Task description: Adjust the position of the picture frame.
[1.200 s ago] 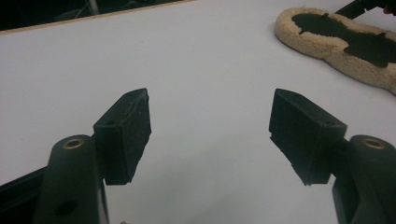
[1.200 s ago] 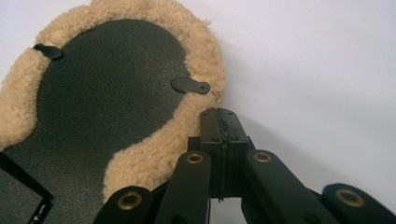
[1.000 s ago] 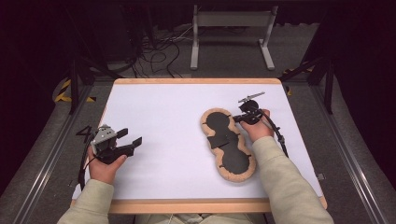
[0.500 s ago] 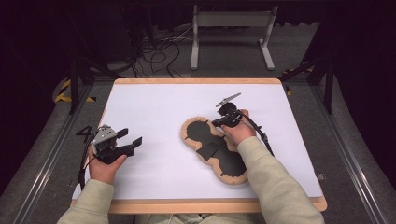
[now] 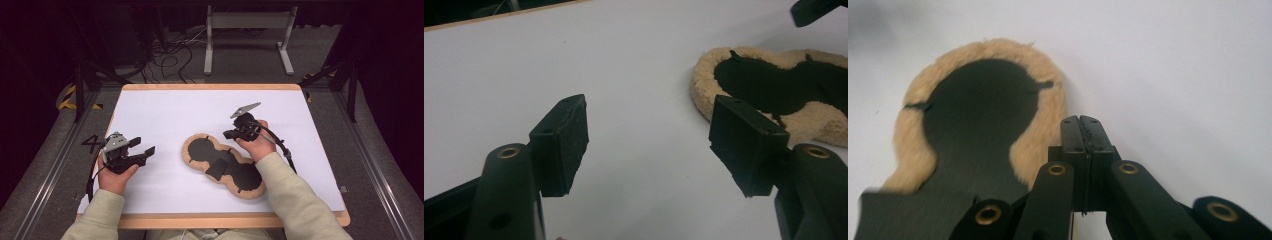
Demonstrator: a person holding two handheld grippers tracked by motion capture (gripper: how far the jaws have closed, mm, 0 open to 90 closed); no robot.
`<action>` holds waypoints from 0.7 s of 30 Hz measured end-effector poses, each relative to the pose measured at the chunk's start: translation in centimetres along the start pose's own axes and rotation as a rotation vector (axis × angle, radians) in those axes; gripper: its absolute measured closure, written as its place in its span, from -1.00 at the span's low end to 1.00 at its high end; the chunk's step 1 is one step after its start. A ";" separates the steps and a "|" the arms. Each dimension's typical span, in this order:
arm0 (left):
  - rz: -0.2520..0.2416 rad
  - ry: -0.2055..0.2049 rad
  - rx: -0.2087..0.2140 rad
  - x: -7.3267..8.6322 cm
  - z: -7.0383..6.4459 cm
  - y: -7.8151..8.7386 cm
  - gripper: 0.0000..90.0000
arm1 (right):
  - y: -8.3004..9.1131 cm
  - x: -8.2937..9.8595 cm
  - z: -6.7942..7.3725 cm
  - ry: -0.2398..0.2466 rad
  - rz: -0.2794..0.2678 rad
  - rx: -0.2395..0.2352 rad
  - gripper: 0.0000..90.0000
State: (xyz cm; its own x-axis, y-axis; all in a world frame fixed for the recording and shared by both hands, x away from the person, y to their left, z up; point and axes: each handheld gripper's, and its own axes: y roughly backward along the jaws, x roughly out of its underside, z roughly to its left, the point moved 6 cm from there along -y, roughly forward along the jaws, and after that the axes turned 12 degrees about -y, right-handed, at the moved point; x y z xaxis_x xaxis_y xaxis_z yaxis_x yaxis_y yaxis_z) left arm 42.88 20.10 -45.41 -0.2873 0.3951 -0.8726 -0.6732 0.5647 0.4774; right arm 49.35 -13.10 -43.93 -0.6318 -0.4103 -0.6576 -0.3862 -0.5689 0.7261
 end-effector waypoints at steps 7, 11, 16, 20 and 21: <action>0.005 -0.017 0.018 -0.5 -0.4 -0.8 -0.25 | 3.9 3.0 2.3 0.053 0.007 -0.049 1.00; 0.004 -0.028 0.031 -0.8 -0.6 -1.3 -0.24 | 5.0 4.5 4.0 0.087 0.023 -0.071 1.00; 0.011 -0.052 0.044 -1.2 -0.9 -1.6 -0.21 | 5.3 5.8 5.5 0.110 0.039 -0.090 1.00; 0.016 -0.051 0.058 -1.3 -1.1 -1.8 -0.20 | 5.2 6.9 6.5 0.122 0.055 -0.095 1.00; 0.015 -0.046 0.059 -1.3 -1.1 -1.9 -0.20 | 5.2 7.1 6.8 0.121 0.057 -0.098 1.00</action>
State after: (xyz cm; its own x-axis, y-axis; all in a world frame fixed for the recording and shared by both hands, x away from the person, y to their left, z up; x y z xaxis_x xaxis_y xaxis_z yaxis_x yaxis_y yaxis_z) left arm 43.77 17.73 -45.26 -0.2640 0.4360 -0.8603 -0.6273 0.5999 0.4965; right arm 38.30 -14.12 -43.49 -0.5633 -0.5234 -0.6393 -0.2804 -0.6067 0.7438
